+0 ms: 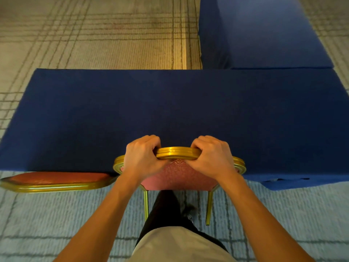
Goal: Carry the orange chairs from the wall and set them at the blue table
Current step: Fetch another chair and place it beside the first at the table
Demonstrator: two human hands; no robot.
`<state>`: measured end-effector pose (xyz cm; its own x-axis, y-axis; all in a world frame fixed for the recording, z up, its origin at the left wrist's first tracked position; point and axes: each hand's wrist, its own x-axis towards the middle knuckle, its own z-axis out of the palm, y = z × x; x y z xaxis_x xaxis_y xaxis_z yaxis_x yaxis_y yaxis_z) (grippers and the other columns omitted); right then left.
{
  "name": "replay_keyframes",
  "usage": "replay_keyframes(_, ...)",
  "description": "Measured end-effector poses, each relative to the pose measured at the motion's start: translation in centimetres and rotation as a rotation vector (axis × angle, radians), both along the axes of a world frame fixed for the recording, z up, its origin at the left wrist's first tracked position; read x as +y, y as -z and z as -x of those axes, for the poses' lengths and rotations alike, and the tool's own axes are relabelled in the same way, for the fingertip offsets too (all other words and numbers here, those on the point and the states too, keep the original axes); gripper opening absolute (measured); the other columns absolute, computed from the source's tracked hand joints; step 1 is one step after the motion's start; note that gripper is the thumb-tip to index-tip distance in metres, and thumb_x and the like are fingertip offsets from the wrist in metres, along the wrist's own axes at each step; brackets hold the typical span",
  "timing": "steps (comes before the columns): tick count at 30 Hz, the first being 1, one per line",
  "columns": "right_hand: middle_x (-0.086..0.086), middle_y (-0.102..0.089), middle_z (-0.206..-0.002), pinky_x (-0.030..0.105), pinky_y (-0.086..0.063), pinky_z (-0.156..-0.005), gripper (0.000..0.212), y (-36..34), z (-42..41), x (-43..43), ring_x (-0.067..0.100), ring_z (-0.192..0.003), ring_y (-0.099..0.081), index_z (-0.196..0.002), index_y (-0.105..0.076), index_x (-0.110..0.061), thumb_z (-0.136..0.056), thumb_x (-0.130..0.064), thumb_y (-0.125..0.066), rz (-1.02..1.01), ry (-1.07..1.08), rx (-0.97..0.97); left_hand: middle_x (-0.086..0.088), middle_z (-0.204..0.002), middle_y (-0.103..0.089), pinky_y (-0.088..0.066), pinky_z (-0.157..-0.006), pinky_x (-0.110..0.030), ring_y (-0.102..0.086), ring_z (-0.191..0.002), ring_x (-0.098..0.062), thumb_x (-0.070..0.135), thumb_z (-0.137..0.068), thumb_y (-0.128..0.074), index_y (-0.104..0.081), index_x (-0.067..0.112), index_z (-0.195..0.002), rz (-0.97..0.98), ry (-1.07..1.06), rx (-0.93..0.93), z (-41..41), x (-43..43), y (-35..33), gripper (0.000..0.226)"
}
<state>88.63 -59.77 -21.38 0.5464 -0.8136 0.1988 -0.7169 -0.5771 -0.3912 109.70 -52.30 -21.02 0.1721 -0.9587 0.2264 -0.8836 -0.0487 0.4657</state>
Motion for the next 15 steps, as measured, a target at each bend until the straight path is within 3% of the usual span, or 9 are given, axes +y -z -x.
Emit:
replay_keyframes(4, -0.013, -0.053, -0.070, 0.026, -0.036, -0.058, 0.040, 0.0, 0.3, 0.4, 0.007, -0.069, -0.050, -0.066, -0.059, -0.028, -0.078, -0.067, -0.058, -0.046, -0.005, 0.022, 0.013, -0.060, -0.048, -0.036, -0.052, -0.030, -0.046, -0.055, -0.008, 0.062, -0.070, -0.058, -0.049, 0.027, -0.066, -0.089, 0.004, 0.019, 0.2, 0.4, -0.1, 0.037)
replay_keyframes(8, -0.012, -0.061, -0.076, 0.032, -0.045, -0.065, 0.042, -1.0, 0.1, 0.3, 0.008, -0.073, -0.056, -0.072, -0.062, -0.029, -0.079, -0.069, -0.053, -0.198, -0.010, 0.107, 0.018, -0.062, -0.060, -0.039, -0.062, -0.030, -0.057, -0.062, -0.007, 0.066, -0.071, -0.044, -0.070, 0.035, -0.080, -0.230, 0.002, 0.004, 0.1, 0.5, -0.7, 0.042)
replay_keyframes(12, -0.010, -0.060, -0.066, 0.033, -0.043, -0.065, 0.036, -1.9, 0.4, 1.0, 0.011, -0.065, -0.056, -0.068, -0.057, -0.029, -0.082, -0.061, -0.063, -0.280, -0.016, 0.129, 0.011, -0.052, -0.056, -0.042, -0.060, -0.032, -0.053, -0.053, -0.012, 0.065, -0.071, -0.041, -0.068, 0.027, -0.067, -0.228, -0.023, 0.000, 0.3, 1.3, -0.6, 0.047)
replay_keyframes(15, -0.010, -0.063, -0.069, 0.033, -0.047, -0.064, 0.047, -1.6, 1.6, 2.5, 0.011, -0.065, -0.058, -0.071, -0.063, -0.027, -0.076, -0.071, -0.047, -0.275, -0.009, 0.126, 0.009, -0.050, -0.055, -0.044, -0.059, -0.033, -0.052, -0.050, -0.012, 0.066, -0.073, -0.043, -0.065, 0.025, -0.063, -0.222, 0.016, -0.013, 1.0, 2.2, -0.3, 0.047)
